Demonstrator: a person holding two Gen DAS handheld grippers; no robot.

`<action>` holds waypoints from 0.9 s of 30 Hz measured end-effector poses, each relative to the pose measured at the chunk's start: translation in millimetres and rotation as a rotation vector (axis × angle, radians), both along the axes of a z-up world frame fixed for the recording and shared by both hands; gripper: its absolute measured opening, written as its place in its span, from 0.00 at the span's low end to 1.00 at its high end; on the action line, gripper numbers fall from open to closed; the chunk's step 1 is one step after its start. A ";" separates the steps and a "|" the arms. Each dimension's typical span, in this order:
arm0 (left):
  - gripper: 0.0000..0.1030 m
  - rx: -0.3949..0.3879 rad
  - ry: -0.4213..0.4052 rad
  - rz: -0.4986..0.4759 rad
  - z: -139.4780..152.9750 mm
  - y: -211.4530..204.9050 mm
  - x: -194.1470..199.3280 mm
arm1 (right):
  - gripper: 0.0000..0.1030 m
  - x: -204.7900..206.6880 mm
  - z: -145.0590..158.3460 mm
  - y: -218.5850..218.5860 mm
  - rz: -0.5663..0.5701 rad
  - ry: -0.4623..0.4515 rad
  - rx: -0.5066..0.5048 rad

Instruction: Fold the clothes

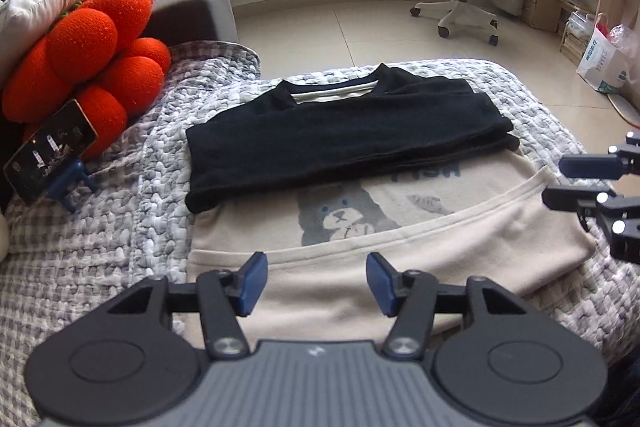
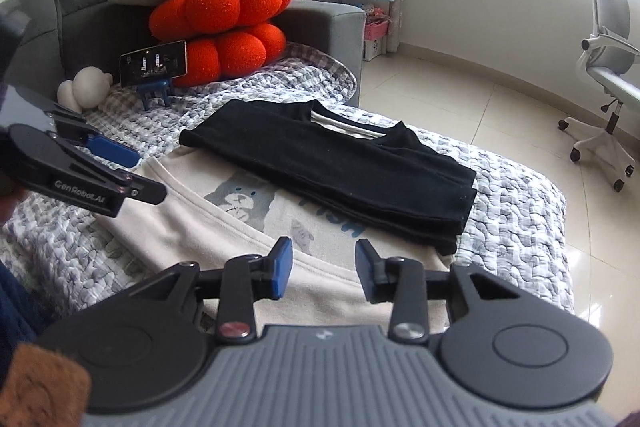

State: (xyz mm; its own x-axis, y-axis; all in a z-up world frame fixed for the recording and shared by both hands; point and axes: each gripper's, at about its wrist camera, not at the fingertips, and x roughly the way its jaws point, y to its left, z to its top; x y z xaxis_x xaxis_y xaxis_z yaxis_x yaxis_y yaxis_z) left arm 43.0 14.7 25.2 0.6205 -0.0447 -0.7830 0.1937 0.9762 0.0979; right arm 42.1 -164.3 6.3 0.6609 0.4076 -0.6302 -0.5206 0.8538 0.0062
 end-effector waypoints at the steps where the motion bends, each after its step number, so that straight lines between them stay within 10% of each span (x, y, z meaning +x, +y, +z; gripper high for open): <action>1: 0.55 -0.007 0.005 -0.001 -2.4 -1.6 1.8 | 0.38 1.2 -0.7 1.8 0.008 0.004 -0.004; 15: 0.68 -0.096 0.077 -0.057 -74.7 10.2 24.3 | 0.42 50.1 -20.3 20.0 0.206 0.105 -0.097; 27: 0.68 -0.134 0.048 -0.142 -59.5 34.0 10.4 | 0.44 80.9 -44.5 56.9 0.373 0.136 -0.150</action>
